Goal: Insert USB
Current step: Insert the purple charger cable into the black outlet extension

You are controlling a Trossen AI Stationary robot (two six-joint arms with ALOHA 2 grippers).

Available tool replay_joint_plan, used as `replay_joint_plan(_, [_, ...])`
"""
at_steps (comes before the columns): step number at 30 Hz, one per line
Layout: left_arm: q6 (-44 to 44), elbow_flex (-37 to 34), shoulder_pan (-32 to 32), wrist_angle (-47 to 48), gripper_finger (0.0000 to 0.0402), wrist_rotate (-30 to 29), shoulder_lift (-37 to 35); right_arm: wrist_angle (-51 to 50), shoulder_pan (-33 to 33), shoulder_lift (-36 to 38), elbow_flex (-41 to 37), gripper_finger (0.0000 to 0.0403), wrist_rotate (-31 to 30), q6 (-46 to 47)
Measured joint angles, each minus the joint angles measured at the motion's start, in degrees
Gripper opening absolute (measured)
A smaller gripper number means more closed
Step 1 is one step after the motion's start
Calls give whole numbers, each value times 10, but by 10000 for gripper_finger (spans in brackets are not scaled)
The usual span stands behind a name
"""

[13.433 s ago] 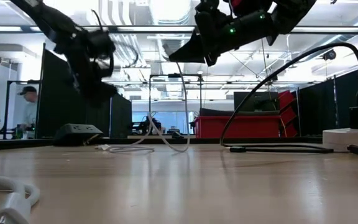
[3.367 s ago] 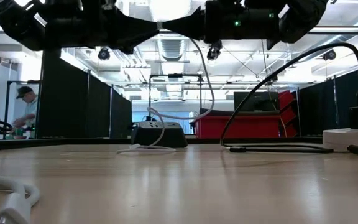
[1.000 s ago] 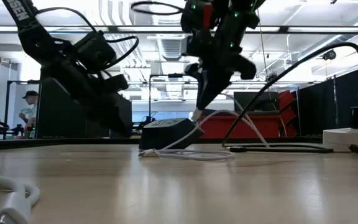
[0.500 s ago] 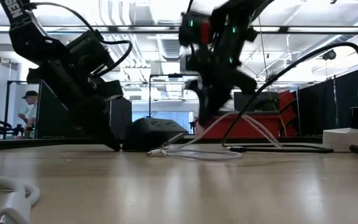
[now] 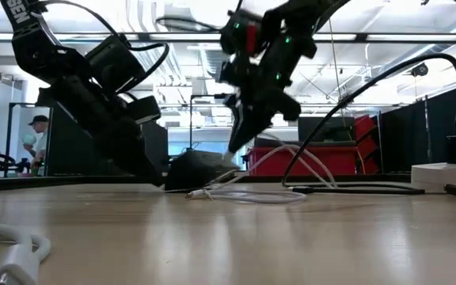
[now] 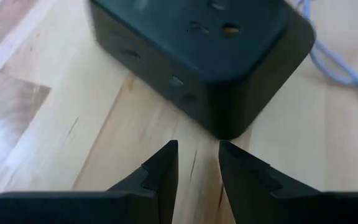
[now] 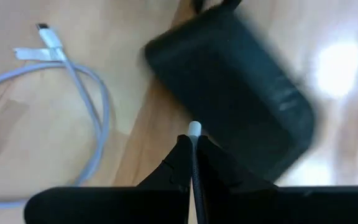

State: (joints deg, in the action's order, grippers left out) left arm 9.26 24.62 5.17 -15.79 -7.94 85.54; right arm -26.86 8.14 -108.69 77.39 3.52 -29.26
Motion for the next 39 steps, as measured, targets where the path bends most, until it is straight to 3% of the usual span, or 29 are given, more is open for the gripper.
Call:
replay_joint_plan(4, [0, 0, 0, 25, 105, 0, -4, -9, 0, -30, -5, 0, 5, 2])
replay_joint_plan(9, [-1, 0, 0, 70, 105, -6, -16, -17, 0, -10, -4, 0, -9, 0])
replay_joint_plan(14, [-18, 0, 1, 95, 105, -80, -39, -6, 8, 27, 10, 0, -35, -25])
replay_joint_plan(17, [-46, 0, 2, 58, 105, -111, -45, 7, 11, 30, 25, 0, -35, -38])
replay_joint_plan(25, [-117, 0, 3, -128, 105, -109, 1, -22, 17, 25, 40, 0, -37, -37])
replay_joint_plan(29, [-118, 0, 3, -190, 105, -72, 39, -53, 17, 32, 40, 0, -40, -33])
replay_joint_plan(34, [-120, 1, 3, -300, 105, 40, 73, -92, 17, 41, 48, 0, -41, -38])
replay_joint_plan(39, [-132, 18, 2, -237, 105, 48, 37, -148, 16, 42, 60, 0, -41, -43])
